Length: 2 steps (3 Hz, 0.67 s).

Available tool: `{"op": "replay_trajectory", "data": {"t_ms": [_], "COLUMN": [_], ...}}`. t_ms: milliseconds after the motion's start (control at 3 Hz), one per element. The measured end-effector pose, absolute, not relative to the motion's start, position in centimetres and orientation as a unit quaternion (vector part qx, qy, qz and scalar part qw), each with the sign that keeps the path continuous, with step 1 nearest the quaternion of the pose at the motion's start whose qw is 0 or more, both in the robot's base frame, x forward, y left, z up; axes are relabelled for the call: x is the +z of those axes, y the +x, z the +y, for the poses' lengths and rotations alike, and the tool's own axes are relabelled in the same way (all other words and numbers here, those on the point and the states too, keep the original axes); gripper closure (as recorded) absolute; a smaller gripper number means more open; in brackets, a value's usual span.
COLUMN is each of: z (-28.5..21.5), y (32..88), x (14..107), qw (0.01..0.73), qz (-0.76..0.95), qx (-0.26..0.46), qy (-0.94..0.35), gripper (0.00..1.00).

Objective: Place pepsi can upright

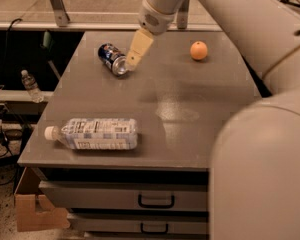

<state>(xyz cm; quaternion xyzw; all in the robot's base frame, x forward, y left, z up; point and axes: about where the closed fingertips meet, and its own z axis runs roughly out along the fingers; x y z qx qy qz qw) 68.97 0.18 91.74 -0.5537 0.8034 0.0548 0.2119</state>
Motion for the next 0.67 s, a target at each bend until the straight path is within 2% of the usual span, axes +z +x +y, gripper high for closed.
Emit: {"op": "replay_trajectory", "data": {"t_ms": [667], "z": [9.6], "y": [75.4], "x": [89.0], "qw": [0.185], "qz": [0.849], "qx": [0.086], "qy": [-0.487], "gripper": [0.0]}}
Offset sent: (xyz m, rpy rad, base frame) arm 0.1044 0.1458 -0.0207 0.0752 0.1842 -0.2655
